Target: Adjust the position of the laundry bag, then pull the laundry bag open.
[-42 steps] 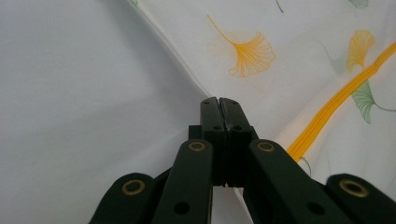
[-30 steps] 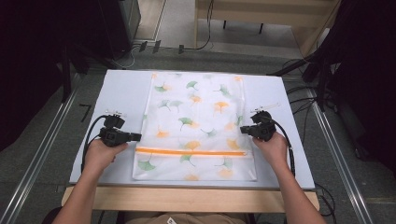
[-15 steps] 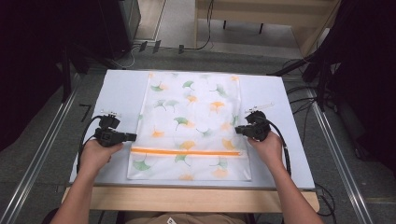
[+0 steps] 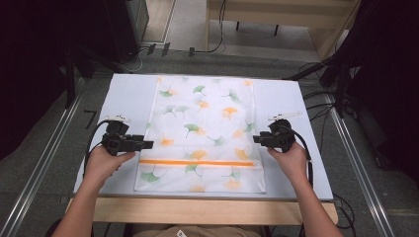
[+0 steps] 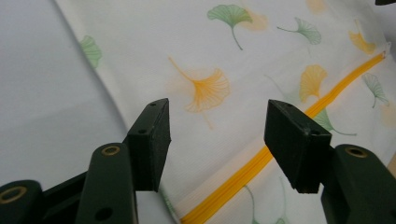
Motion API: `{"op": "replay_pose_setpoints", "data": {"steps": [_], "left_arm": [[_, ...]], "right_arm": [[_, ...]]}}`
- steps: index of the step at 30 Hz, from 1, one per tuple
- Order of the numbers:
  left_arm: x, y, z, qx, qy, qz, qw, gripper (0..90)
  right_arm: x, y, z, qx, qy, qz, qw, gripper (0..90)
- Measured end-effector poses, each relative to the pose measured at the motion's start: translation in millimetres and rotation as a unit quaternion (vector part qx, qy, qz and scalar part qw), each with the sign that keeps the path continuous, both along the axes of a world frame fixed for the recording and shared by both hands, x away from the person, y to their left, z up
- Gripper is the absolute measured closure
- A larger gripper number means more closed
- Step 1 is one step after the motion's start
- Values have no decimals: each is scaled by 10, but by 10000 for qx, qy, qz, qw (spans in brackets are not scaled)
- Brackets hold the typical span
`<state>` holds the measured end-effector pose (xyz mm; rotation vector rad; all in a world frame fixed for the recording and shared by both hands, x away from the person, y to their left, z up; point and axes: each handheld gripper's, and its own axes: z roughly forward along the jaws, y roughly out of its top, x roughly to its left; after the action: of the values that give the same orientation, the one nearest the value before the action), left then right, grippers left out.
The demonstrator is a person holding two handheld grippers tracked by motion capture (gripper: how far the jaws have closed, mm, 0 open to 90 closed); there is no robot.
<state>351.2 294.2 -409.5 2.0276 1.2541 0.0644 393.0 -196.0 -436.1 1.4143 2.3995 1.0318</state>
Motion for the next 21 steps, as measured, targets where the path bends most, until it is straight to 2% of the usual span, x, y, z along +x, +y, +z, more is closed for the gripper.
{"op": "replay_pose_setpoints", "data": {"steps": [3, 9, 12, 15, 21], "left_arm": [[6, -58, 0, 28, 38, -120, 9999, 390], [18, -152, -2, 35, 51, -270, 9996, 377], [11, -202, 7, 79, -70, -308, 9995, 375], [2, -250, 22, 91, -207, -389, 9990, 372], [21, -294, 21, 63, -180, -446, 9988, 369]], "right_arm": [[-77, -29, 13, 112, 36, 13, 9999, 608], [-262, -73, 4, 185, -13, 178, 9997, 614], [-348, -85, 0, 243, -11, 206, 9995, 617], [-418, -81, 16, 181, 57, 164, 9997, 620], [-478, -95, 19, 128, 110, 114, 9998, 625]]}}
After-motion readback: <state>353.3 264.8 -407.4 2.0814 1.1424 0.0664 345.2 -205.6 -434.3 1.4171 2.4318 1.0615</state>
